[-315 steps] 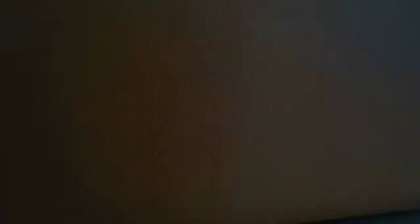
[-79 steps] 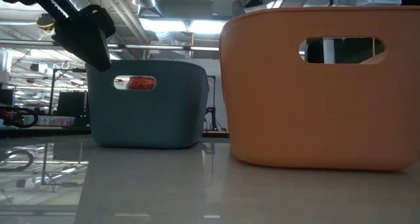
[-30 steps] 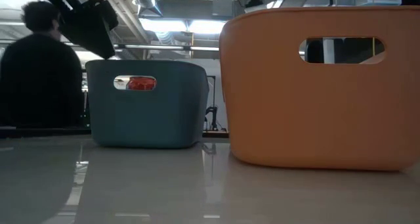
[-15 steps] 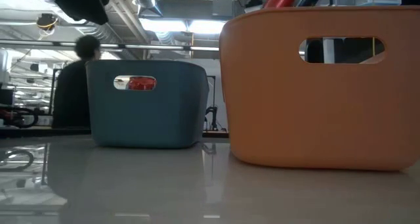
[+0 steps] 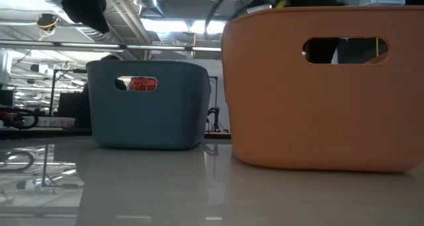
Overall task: Sort soda cans
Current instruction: Put the right red soda can into the orange bin
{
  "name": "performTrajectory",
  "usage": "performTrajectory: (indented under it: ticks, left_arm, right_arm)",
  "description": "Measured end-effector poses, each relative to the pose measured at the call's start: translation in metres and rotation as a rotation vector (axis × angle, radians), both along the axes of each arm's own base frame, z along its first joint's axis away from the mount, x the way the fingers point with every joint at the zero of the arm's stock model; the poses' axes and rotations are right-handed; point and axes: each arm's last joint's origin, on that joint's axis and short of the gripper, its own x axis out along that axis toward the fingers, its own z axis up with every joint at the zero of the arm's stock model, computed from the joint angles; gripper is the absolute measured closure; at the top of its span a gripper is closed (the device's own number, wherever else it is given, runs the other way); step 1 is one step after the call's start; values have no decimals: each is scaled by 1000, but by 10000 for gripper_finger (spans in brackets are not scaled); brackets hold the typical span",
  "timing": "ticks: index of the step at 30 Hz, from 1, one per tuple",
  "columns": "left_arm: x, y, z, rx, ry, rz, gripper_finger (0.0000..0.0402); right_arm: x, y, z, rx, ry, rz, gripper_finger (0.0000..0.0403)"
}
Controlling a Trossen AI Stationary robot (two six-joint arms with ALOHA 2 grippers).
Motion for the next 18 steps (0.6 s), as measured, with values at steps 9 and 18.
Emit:
performTrajectory:
  ticks: [9,18]
  left_arm:
    - [4,10,-1,13,12,37,34]
    - [-5,31,20,36,135,150,34]
  right_arm:
    - [6,-9,-25,6,30,60,88]
    - [3,-9,8,-2,-9,101,19]
